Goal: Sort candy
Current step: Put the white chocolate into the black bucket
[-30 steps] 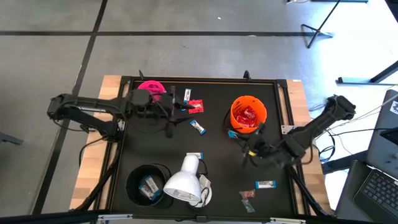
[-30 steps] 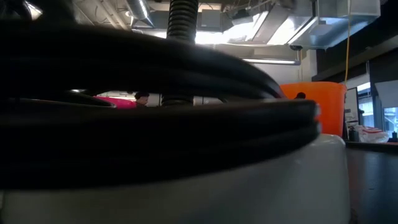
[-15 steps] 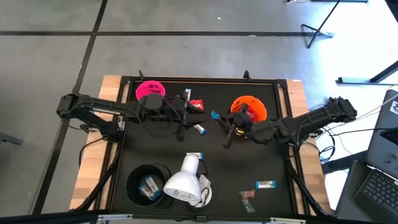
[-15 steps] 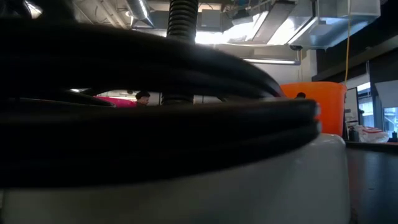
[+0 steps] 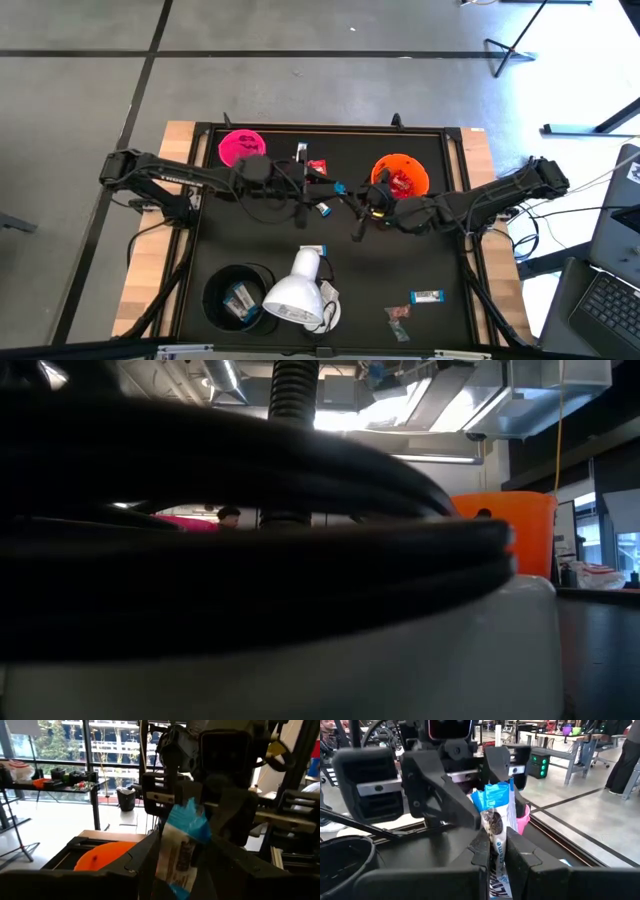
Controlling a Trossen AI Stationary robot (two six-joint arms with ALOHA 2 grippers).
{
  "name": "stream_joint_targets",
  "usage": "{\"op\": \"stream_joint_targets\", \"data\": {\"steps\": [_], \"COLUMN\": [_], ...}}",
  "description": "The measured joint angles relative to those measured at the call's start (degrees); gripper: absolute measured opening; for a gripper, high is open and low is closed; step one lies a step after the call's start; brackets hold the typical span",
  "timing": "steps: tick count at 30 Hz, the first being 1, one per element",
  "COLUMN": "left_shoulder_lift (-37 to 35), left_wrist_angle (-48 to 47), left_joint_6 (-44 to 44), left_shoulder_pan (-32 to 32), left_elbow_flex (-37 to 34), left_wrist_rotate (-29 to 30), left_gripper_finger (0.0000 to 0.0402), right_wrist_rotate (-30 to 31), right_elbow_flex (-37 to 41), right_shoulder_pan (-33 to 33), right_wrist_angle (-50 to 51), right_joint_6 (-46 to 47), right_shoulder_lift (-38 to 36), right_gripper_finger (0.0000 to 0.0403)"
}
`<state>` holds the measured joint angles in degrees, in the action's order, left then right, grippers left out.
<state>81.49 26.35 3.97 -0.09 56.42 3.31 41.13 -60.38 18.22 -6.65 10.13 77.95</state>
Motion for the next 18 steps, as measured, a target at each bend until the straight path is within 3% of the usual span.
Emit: {"op": "stream_joint_targets", "data": {"steps": [11, 18], "left_shoulder_lift": [0.00, 0.00], "left_wrist_angle": [0.37, 0.44], "left_joint_6": [-0.07, -2.29], "left_shoulder_pan": [-0.32, -1.10], "left_elbow_flex": [0.00, 0.00], "left_wrist_rotate": [3.61, 3.67], "left_gripper_finger": [0.0148, 0.0077], "right_wrist_rotate": [0.30, -0.18], "right_elbow_flex": [0.00, 0.00], "right_shoulder_pan": [0.09, 0.10], "right_wrist_angle": [-0.71, -0.58], "right_joint_6": [0.00, 0.02], "right_shoulder_lift": [0.00, 0.00], "right_gripper_finger": [0.0035, 0.0035]}}
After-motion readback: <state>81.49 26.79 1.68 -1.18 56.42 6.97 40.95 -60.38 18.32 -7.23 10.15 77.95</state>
